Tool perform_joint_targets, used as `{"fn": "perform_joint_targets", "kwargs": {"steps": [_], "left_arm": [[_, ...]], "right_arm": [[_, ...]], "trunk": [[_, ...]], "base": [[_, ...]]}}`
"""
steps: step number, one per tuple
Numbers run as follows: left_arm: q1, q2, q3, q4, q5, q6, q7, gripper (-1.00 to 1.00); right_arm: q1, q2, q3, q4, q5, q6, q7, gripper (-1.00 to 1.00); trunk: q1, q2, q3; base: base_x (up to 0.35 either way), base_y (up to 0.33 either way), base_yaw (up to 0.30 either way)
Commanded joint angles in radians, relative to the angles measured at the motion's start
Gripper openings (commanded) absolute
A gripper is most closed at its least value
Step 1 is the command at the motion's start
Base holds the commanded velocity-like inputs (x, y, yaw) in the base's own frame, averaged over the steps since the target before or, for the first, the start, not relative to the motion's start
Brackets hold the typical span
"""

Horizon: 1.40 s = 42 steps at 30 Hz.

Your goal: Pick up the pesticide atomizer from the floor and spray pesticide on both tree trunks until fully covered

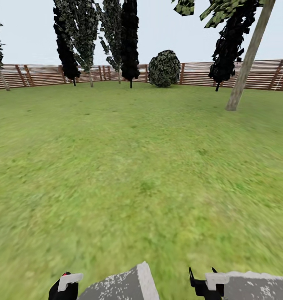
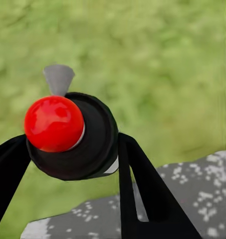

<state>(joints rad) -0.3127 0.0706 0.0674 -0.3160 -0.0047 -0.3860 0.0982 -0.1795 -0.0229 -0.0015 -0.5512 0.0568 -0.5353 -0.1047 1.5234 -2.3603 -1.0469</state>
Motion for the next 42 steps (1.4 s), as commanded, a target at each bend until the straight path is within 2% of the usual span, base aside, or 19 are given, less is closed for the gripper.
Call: {"fn": "perform_joint_targets", "kwargs": {"steps": [1,9,30,42], "left_arm": [[0.001,0.000,0.000,0.000,0.000,0.000,0.000,-1.00],[0.001,0.000,-0.001,0.000,0.000,0.000,0.000,-1.00],[0.001,-0.001,-0.001,0.000,-0.001,-0.001,0.000,-1.00],[0.001,-0.002,-0.001,0.000,-0.002,-0.001,0.000,-1.00]], "right_arm": [[0.000,0.000,0.000,0.001,0.000,0.000,0.000,1.00],[0.000,0.000,0.000,0.002,0.000,0.000,0.000,1.00],[0.000,0.000,0.000,0.004,0.000,0.000,0.000,1.00],[0.000,0.001,0.000,0.004,0.000,0.000,0.000,1.00]], "trunk": [[-0.004,0.007,0.004],[-0.035,0.063,0.035],[-0.035,0.063,0.054],[-0.035,0.063,0.065]], "base": [[0.000,0.000,-0.283],[0.000,0.000,-0.285],[0.001,0.000,-0.273],[0.288,0.000,-0.272]]}}
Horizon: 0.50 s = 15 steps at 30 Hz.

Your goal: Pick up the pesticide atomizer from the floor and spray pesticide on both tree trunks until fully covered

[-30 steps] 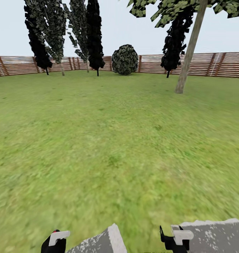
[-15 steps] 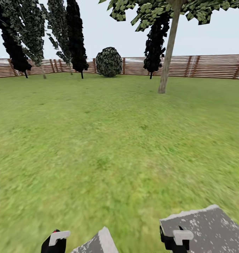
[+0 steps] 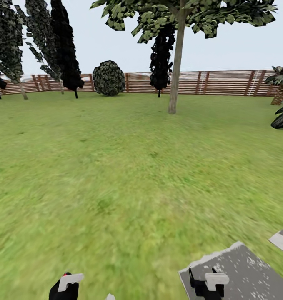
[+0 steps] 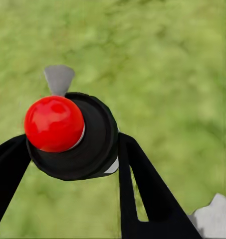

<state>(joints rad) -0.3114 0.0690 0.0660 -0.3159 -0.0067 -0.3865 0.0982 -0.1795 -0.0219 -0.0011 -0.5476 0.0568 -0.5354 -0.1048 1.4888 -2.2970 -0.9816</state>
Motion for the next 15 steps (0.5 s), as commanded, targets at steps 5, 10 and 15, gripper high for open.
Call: {"fn": "perform_joint_targets", "kwargs": {"steps": [5,10,15], "left_arm": [[0.000,0.000,0.000,0.000,0.000,0.000,0.000,-1.00],[0.000,0.000,0.000,0.000,0.000,0.000,0.000,-1.00],[0.000,0.000,0.000,0.000,0.000,0.000,0.000,-1.00]], "right_arm": [[0.000,0.000,0.001,-0.001,0.000,0.000,0.000,1.00],[0.000,0.002,0.001,0.000,0.000,0.001,0.000,1.00],[0.000,0.003,0.000,0.001,0.001,0.001,0.000,1.00]], "trunk": [[0.000,0.000,0.005],[0.000,0.000,0.007],[0.000,0.000,0.007]], "base": [[0.339,0.000,-0.272],[0.339,0.000,-0.118],[0.339,0.000,-0.014]]}}
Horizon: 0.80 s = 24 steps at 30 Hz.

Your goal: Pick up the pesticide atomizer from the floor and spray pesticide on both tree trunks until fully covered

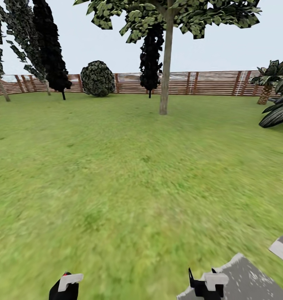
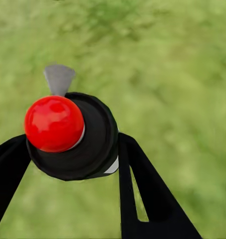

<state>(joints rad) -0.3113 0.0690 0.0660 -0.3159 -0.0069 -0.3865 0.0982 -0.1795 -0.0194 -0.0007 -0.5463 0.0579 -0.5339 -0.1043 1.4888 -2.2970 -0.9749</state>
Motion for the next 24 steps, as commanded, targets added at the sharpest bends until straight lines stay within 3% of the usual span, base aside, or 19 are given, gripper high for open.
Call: {"fn": "perform_joint_targets", "kwargs": {"steps": [1,24], "left_arm": [[0.000,0.000,0.000,0.000,0.000,0.000,0.000,-1.00],[0.000,0.000,0.000,0.000,0.001,0.000,0.000,-1.00]], "right_arm": [[0.000,0.000,0.000,0.000,0.000,0.000,0.000,1.00],[0.000,-0.001,0.000,-0.001,-0.001,0.000,0.000,1.00]], "trunk": [[0.000,0.000,0.000],[0.000,0.000,0.000]], "base": [[0.339,0.000,-0.003],[0.339,0.000,0.000]]}}
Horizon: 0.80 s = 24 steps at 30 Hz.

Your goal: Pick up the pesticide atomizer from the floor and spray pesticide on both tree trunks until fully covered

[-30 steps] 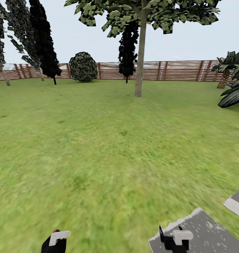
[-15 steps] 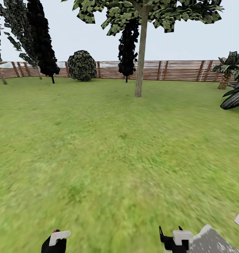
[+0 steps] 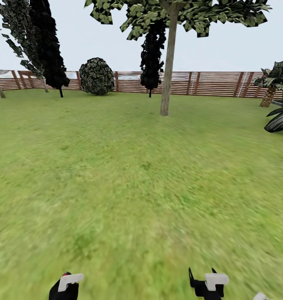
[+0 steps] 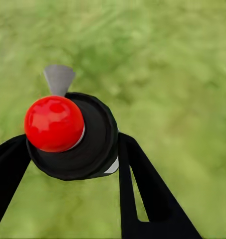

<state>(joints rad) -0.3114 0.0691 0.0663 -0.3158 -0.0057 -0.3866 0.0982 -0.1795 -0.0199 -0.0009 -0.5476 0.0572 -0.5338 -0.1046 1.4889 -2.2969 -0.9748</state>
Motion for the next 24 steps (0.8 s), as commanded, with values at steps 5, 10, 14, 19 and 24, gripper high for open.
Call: {"fn": "perform_joint_targets", "kwargs": {"steps": [5,10,14,19,24], "left_arm": [[0.000,0.000,0.000,0.000,0.000,0.000,0.000,-1.00],[0.000,0.000,0.000,0.000,0.000,0.000,0.000,-1.00],[0.000,0.000,0.000,0.000,0.000,0.000,0.000,-1.00],[0.000,0.000,0.000,0.000,0.000,0.000,0.000,-1.00],[0.000,0.000,0.000,0.000,0.000,0.000,0.000,-1.00]], "right_arm": [[0.000,0.003,0.001,0.000,0.000,0.000,-0.001,1.00],[0.000,0.003,0.001,0.001,0.000,0.000,0.000,1.00],[0.000,0.003,0.001,0.002,0.000,0.000,0.000,1.00],[0.000,0.003,0.000,0.001,0.001,0.000,-0.001,1.00],[0.000,0.003,0.001,0.001,0.001,0.000,-0.001,1.00]], "trunk": [[0.000,0.000,0.000],[0.000,0.000,0.000],[0.000,0.000,0.000],[0.000,0.000,0.000],[0.000,0.000,0.000]], "base": [[0.339,0.000,0.000],[0.339,0.000,-0.001],[0.340,0.000,-0.136],[0.339,0.000,-0.215],[0.339,0.000,-0.040]]}}
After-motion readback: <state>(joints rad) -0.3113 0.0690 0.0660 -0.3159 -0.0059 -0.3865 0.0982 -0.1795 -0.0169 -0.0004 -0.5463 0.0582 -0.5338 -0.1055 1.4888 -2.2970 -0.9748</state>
